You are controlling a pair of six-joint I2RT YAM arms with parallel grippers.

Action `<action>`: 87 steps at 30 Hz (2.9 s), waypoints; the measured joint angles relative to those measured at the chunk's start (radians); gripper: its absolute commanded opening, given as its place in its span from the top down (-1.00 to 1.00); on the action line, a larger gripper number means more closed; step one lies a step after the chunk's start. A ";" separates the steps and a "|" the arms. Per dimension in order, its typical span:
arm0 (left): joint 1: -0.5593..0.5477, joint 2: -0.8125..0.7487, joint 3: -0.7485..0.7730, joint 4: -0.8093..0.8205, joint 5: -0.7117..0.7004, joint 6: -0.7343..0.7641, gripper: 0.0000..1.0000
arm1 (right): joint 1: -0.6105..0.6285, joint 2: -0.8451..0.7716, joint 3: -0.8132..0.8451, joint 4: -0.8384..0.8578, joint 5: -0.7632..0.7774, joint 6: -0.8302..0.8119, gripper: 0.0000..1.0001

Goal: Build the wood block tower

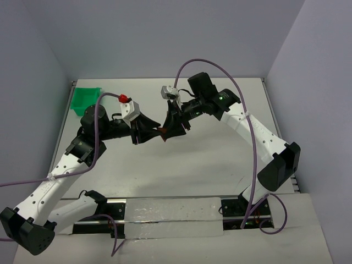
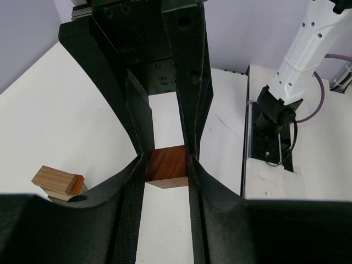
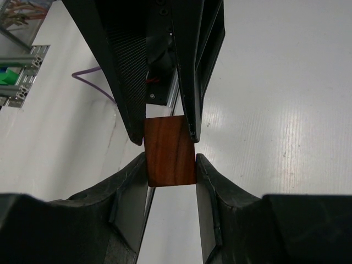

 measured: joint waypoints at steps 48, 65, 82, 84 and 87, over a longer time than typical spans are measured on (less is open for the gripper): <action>0.060 0.227 0.185 -0.367 -1.171 -0.215 -0.96 | 0.118 0.293 0.250 -0.137 1.263 1.051 1.00; 0.085 -0.015 0.011 -0.265 -0.780 -0.178 0.30 | 0.137 0.353 0.341 -0.129 1.318 1.025 1.00; 0.086 0.036 0.011 -0.241 -0.708 -0.175 0.16 | 0.093 0.355 0.341 -0.130 1.324 1.003 0.96; 0.086 0.043 0.011 -0.241 -0.709 -0.175 0.14 | 0.082 0.360 0.341 -0.129 1.315 1.003 0.95; 0.086 0.058 0.011 -0.241 -0.713 -0.176 0.07 | 0.069 0.375 0.341 -0.130 1.305 1.003 0.94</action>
